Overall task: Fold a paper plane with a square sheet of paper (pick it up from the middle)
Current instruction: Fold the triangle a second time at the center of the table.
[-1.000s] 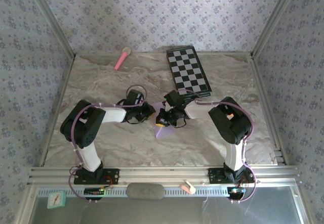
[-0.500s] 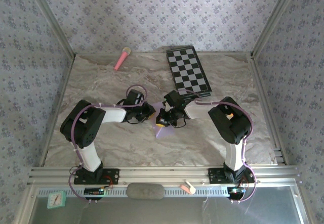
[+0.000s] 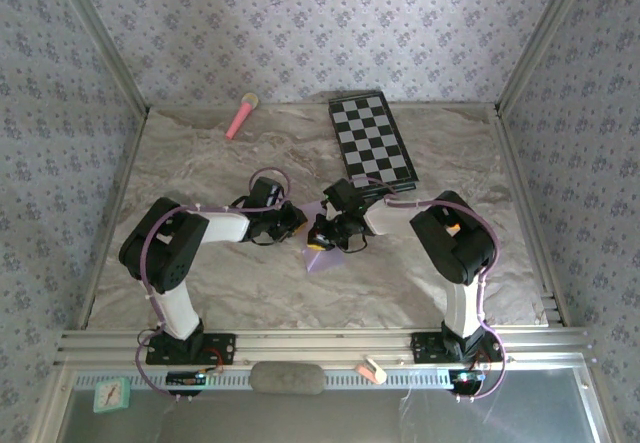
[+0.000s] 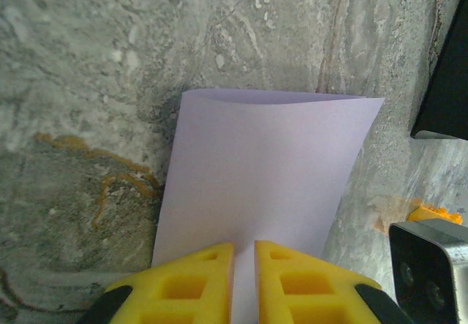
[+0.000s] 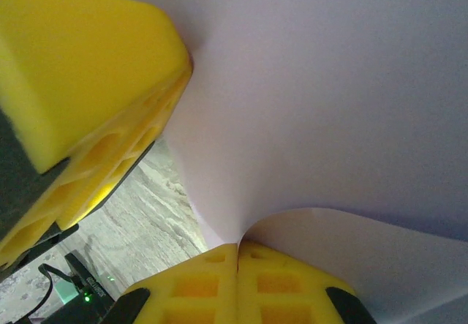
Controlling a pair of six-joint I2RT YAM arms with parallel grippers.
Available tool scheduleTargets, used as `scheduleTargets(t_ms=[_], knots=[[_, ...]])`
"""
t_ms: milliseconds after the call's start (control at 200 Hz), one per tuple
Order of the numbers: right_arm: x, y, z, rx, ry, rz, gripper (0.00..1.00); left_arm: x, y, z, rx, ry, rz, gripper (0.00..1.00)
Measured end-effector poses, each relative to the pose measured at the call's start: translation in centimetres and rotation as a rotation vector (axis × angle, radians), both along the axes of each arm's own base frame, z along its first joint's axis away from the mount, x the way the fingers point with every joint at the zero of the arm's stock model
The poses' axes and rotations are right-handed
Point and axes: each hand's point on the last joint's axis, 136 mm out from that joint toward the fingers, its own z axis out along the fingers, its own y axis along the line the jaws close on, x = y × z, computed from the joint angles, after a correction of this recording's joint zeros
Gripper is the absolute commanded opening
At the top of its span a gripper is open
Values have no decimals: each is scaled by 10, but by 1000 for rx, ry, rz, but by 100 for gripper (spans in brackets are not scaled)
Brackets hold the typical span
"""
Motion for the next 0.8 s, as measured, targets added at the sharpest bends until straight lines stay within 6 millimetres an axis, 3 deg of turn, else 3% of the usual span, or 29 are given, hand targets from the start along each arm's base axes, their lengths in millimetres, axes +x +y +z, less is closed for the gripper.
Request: scheduleTargets(t_ms=[420,800], knots=[[-1,0,-2,-2,5,1,3,0,0,0,0,0,0,17],[1,2,-2,-4,12,3,16,2,5,2,3,4,13,18]])
